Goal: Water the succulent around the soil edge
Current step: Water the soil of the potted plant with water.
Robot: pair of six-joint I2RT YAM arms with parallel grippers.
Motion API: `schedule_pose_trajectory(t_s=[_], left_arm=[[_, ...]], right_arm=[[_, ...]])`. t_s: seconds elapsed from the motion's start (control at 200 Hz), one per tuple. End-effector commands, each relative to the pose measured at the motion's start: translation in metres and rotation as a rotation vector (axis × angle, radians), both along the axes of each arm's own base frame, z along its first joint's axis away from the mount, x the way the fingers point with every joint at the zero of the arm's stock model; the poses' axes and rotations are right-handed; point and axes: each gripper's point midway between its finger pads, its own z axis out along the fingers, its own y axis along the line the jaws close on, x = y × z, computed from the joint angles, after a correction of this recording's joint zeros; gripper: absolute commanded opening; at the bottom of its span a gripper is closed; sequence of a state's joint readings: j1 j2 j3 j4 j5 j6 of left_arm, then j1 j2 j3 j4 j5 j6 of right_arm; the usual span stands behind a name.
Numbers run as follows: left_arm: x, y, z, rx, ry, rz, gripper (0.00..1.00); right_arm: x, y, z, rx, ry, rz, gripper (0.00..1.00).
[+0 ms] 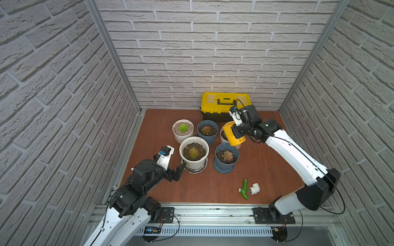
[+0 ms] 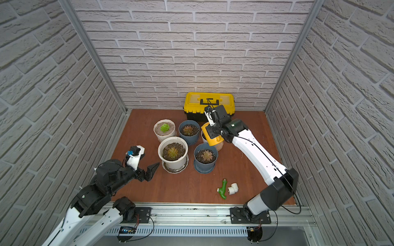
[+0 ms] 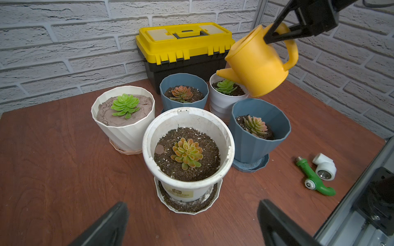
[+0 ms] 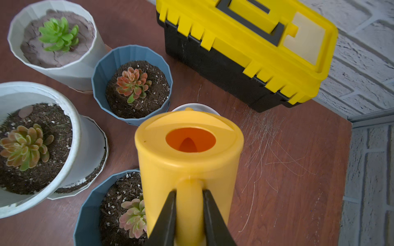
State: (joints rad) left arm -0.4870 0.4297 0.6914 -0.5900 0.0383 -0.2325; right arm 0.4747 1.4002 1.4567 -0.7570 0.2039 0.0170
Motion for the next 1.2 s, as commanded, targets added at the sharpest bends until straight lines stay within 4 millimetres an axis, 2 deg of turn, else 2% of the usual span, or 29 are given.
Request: schedule_pose_trajectory(t_s=[0.0, 0.095, 0.225, 0.295, 0.41, 0.495, 0.565, 0.705, 0.83, 0.965, 1.195], left_arm=[[0.003, 0.001, 0.006, -0.01, -0.019, 0.014, 0.98], [0.004, 0.001, 0.005, -0.01, -0.015, 0.013, 0.98], [0.003, -0.003, 0.007, -0.022, -0.018, -0.008, 0.98], [0.001, -0.008, 0.011, -0.043, -0.029, -0.036, 0.98], [-0.006, -0.02, 0.021, -0.111, -0.05, -0.103, 0.98], [-0.011, -0.03, 0.025, -0.165, -0.036, -0.155, 0.98], [-0.014, -0.036, 0.024, -0.204, 0.0, -0.177, 0.98], [-0.018, -0.042, 0.012, -0.222, 0.093, -0.189, 0.98], [-0.023, -0.045, 0.001, -0.181, 0.151, -0.197, 0.98], [-0.028, -0.051, -0.011, -0.13, 0.202, -0.215, 0.98], [-0.032, -0.041, -0.025, -0.034, 0.233, -0.159, 0.98]], right_arm=[[-0.014, -0.008, 0.077, 0.26, -0.371, -0.035, 0.03], [-0.05, -0.021, 0.103, 0.391, -0.561, -0.009, 0.03], [-0.108, -0.042, 0.126, 0.501, -0.779, 0.051, 0.03], [-0.129, -0.052, 0.131, 0.504, -0.83, 0.061, 0.03], [-0.154, -0.063, 0.129, 0.468, -0.825, 0.085, 0.03], [-0.164, -0.063, 0.123, 0.442, -0.769, 0.113, 0.03], [-0.172, -0.054, 0.118, 0.42, -0.697, 0.175, 0.02], [-0.19, -0.03, 0.1, 0.348, -0.501, 0.358, 0.03], [-0.199, -0.028, 0.082, 0.263, -0.341, 0.408, 0.03], [-0.2, -0.023, 0.065, 0.217, -0.237, 0.435, 0.03], [-0.177, -0.01, 0.029, 0.131, -0.055, 0.411, 0.03]])
